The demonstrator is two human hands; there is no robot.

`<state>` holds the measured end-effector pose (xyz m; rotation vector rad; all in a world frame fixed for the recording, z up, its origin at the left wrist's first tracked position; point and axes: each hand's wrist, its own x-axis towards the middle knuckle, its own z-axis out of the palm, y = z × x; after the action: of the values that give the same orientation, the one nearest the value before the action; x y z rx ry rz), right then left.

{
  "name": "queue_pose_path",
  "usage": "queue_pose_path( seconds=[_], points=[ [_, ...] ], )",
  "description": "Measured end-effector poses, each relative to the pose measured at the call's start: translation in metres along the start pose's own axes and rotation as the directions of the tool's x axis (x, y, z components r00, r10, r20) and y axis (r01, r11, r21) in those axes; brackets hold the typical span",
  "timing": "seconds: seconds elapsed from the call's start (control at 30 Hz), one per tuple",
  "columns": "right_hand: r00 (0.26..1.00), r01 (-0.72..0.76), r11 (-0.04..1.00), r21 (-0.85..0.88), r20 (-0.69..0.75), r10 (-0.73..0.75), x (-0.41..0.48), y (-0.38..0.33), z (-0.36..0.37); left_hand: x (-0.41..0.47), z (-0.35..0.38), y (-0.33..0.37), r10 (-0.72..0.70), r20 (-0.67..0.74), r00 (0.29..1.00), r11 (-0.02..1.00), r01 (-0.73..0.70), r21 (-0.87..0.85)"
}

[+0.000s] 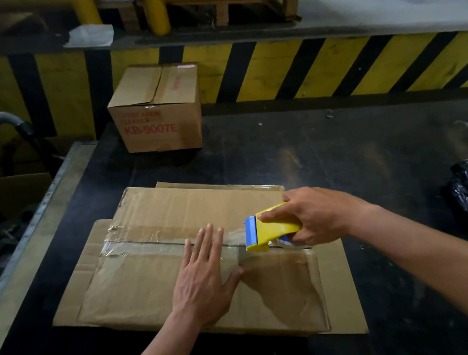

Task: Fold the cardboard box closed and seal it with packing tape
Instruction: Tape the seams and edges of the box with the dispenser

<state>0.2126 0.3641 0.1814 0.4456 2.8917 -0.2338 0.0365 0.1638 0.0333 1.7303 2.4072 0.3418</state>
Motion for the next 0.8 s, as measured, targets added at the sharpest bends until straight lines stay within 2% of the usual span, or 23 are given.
queue_pose_path(
  seconds=[0.17, 0.43, 0.63, 0.8],
  points=[
    [0.996, -0.051, 0.998, 0.041, 0.071, 0.048, 0.004, 0.001, 0.030, 0.004, -0.002, 0.003, -0.006, 0.084, 0.996, 0.995, -0.003, 0.103],
    [0.994, -0.051, 0.993, 0.103, 0.096, 0.041, -0.001, 0.013, 0.029, 0.005, -0.003, 0.004, -0.027, 0.131, 0.991, 0.994, 0.013, 0.107],
    [0.991, -0.122, 0.992, 0.045, 0.067, 0.119, -0.029, 0.041, 0.019, 0.007, -0.005, 0.006, -0.033, 0.173, 0.984, 0.993, 0.012, 0.116],
    [0.991, -0.124, 0.992, 0.012, 0.060, 0.123, -0.030, 0.033, 0.036, 0.014, -0.015, 0.030, -0.016, 0.189, 0.982, 0.990, -0.011, 0.139]
  ],
)
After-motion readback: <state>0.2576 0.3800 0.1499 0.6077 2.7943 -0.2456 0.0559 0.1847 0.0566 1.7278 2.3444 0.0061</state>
